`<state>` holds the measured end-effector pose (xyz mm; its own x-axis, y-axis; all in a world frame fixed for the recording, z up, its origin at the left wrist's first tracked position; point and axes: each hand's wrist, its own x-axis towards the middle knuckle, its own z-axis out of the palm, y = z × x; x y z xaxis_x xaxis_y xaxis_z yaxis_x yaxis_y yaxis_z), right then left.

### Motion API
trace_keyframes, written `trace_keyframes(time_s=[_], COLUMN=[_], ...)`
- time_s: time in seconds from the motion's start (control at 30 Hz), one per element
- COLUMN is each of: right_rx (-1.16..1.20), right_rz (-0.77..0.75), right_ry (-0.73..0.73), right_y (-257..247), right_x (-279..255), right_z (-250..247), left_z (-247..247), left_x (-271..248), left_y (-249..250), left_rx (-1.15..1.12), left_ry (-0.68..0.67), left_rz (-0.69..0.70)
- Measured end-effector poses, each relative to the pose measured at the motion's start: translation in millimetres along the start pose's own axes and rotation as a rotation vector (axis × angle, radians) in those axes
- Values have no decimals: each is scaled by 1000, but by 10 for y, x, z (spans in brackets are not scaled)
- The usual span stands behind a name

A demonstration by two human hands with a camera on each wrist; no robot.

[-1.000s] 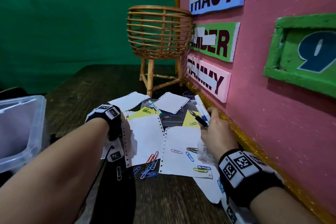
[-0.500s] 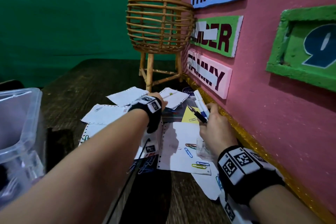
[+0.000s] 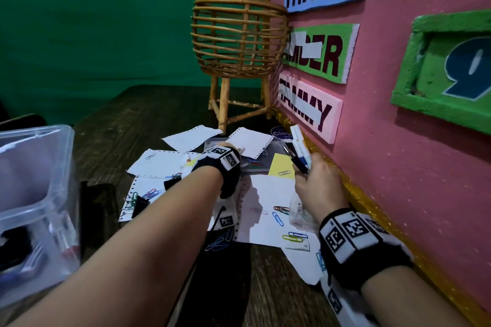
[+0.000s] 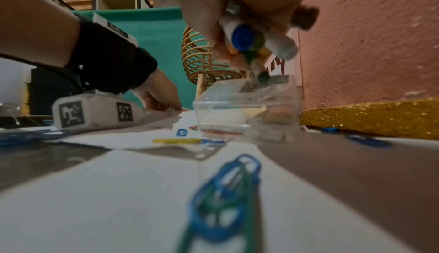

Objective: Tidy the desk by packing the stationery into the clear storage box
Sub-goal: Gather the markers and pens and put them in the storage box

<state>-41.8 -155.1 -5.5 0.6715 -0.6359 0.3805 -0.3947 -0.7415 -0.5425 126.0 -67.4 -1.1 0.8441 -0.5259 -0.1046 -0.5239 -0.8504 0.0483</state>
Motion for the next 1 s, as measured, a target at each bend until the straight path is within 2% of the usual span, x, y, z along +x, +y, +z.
trace_keyframes(time_s=[0.07,0.1,0.17,0.2,0.27,0.4,0.47,0.53,0.63,0.73,0.83,0.9,0.93,1.0], right_rx=[12,23,45,57,78,149,265,366,448,461,481,459,445,413], right_rz=[-19,-28,-39,-42,-48,-40,-46,-52,-64,-84,-115,-130,-124,-110], right_ry=[42,63,89,95,103,102,89,92,105,99,101,113,115,99], right_y=[-18,-24,-36,-33,-39,-71,-91,-124,-201,-215,-196,-182,-173,-149], right_x=[-17,-24,-53,-64,-93,-180,-235,-289,-389,-449,-460,-444,-436,-407], right_z=[-32,-45,-73,-82,-109,-159,-160,-168,-239,-267,-213,-179,-164,-151], left_z=[67,123,231,155,50,-66,-72,-31,11,13,-46,-98,-125,-177], left_x=[77,172,372,168,-201,-602,-817,-1025,-1324,-1356,-1323,-1261,-1198,-1005], left_y=[-63,-101,-149,-80,26,160,234,343,392,312,163,70,12,-97], left_rx=[36,37,-4,-12,-145,-484,-727,-945,-1107,-1001,-708,-563,-542,-508], left_ry=[-15,29,17,-16,-2,144,118,31,-70,-101,-145,-135,-88,110], left_rz=[50,33,23,21,58,116,205,348,481,549,622,620,583,409])
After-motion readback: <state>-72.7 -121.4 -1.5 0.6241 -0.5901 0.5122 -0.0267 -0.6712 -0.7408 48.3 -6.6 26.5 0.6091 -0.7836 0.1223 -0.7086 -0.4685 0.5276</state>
